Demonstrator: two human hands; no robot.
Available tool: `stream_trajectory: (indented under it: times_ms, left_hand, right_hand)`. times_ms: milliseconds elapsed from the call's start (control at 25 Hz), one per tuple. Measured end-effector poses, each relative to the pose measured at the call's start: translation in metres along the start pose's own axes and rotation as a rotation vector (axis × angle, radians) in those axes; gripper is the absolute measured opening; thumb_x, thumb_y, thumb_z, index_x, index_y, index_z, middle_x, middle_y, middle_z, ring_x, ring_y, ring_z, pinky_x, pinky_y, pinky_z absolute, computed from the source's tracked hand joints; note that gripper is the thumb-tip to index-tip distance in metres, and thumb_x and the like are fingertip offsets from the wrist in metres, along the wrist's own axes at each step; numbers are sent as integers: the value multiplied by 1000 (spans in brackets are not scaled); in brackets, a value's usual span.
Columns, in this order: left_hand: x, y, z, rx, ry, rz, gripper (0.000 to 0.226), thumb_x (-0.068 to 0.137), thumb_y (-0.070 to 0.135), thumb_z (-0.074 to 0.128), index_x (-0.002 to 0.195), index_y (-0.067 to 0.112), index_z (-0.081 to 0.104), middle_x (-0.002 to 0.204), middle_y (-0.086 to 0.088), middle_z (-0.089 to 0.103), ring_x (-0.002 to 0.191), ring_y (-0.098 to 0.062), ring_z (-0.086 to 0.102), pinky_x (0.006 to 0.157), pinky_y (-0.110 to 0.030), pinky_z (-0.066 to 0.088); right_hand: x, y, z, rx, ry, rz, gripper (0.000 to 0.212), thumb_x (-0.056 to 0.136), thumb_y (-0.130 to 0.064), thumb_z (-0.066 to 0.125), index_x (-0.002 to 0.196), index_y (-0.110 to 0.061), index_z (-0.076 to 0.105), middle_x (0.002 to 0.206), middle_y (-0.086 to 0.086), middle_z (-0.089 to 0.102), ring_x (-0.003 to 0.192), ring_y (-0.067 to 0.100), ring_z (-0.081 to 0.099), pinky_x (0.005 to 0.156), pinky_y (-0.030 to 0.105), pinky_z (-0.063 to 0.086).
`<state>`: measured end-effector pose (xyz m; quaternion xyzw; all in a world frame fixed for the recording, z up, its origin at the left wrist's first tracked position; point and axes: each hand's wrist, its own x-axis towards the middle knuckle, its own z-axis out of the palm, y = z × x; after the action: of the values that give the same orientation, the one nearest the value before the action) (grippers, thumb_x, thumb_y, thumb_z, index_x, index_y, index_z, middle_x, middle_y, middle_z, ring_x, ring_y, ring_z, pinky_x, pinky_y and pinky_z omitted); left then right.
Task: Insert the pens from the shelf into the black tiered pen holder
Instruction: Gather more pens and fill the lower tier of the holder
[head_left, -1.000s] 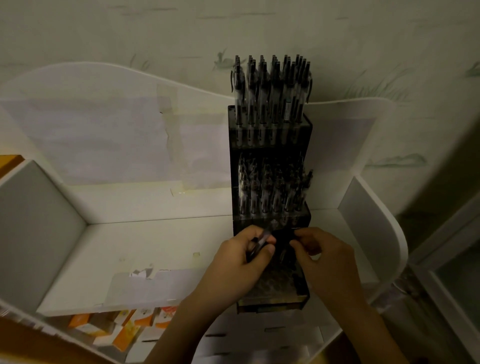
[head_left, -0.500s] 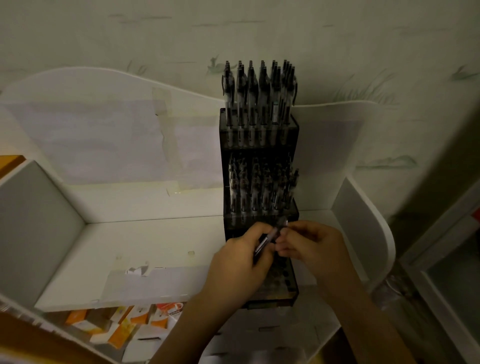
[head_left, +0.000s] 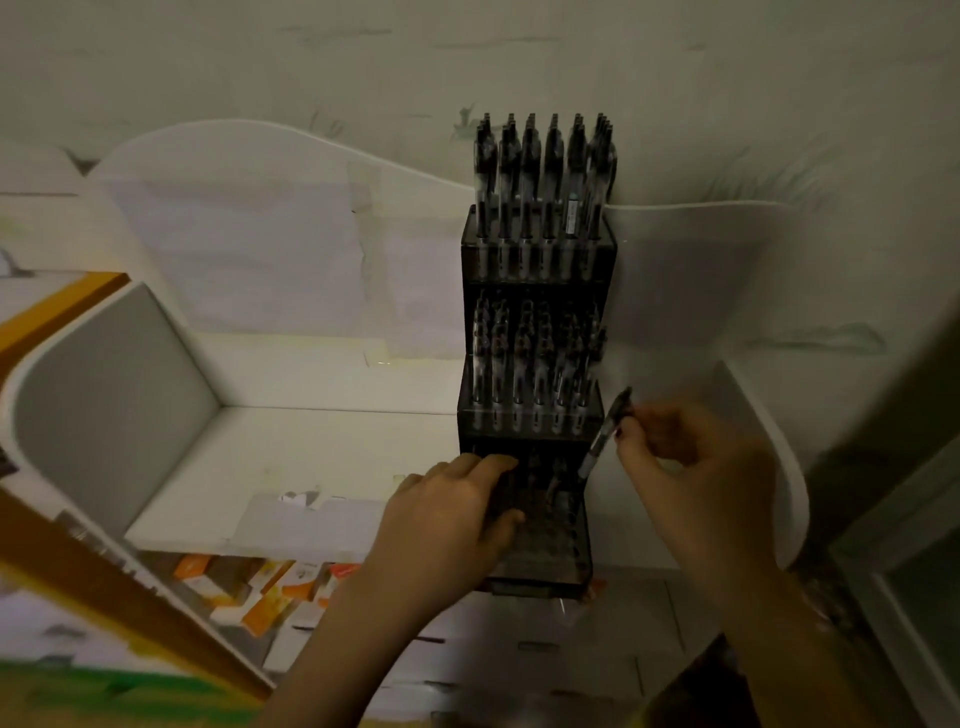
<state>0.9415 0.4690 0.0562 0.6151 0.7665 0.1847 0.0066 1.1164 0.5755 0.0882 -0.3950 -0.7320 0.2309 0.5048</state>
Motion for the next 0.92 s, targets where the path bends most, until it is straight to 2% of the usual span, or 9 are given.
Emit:
stream_trajectory:
  times_ms: [120, 280, 440, 600, 680, 760, 840, 920]
  left_hand:
    - [-4, -1, -1, 53, 33, -30, 54, 93, 54, 45, 143, 39, 31, 140, 12, 48, 119, -15, 53, 96, -32, 43]
    - [-6, 1, -1, 94, 60, -73, 55, 92, 55, 45, 143, 39, 31, 141, 12, 48, 121, -15, 52, 98, -33, 43]
    - [-9, 3, -3, 97, 56, -103, 55, 93, 56, 44, 143, 39, 30, 140, 12, 48, 121, -15, 52, 98, -32, 43]
    - [-12, 5, -5, 91, 68, -120, 54, 93, 54, 44, 143, 39, 31, 138, 13, 50, 119, -13, 53, 95, -29, 42]
    - [-14, 6, -8, 79, 70, -126, 53, 94, 54, 44, 143, 40, 30, 138, 14, 49, 119, -12, 52, 95, -29, 43]
    - [-15, 5, -9, 81, 70, -133, 53, 94, 55, 44, 143, 41, 30, 139, 15, 48, 120, -12, 52, 95, -29, 44]
    - [-16, 3, -9, 85, 74, -140, 53, 94, 56, 44, 143, 41, 31, 140, 15, 48, 121, -12, 52, 95, -29, 44]
    - [-18, 1, -10, 85, 71, -155, 53, 94, 56, 44, 142, 41, 31, 141, 16, 48, 120, -11, 52, 95, -29, 45]
  right_hand:
    - [-3, 13, 9, -58, -50, -91, 10, 79, -9, 74, 86, -15, 71, 70, -21, 59, 74, -22, 56, 66, -4, 40]
    - [-6, 36, 23, 5, -142, 8, 12, 80, -7, 73, 89, -14, 70, 72, -22, 58, 77, -16, 59, 66, -2, 42]
    - [-11, 53, 36, 17, -185, 29, 13, 79, -4, 74, 91, -9, 72, 70, -18, 58, 76, -21, 57, 64, -5, 39]
    - [-15, 70, 45, -15, -223, 53, 11, 78, -3, 75, 88, -8, 73, 70, -10, 63, 64, -9, 59, 64, -7, 37]
    - [-23, 77, 50, -50, -254, 57, 10, 77, -2, 75, 86, -7, 73, 72, -3, 68, 65, 2, 62, 65, -9, 35]
    - [-27, 81, 52, -47, -252, 69, 11, 76, -1, 75, 85, -6, 73, 75, 2, 72, 64, 0, 61, 66, -9, 35]
    - [-26, 82, 50, -43, -257, 83, 12, 77, -4, 75, 89, -7, 74, 79, 3, 74, 68, 1, 62, 69, -5, 38]
    - [-25, 76, 44, -43, -250, 95, 15, 78, -7, 75, 92, -12, 71, 82, 1, 71, 76, 10, 66, 71, 6, 45]
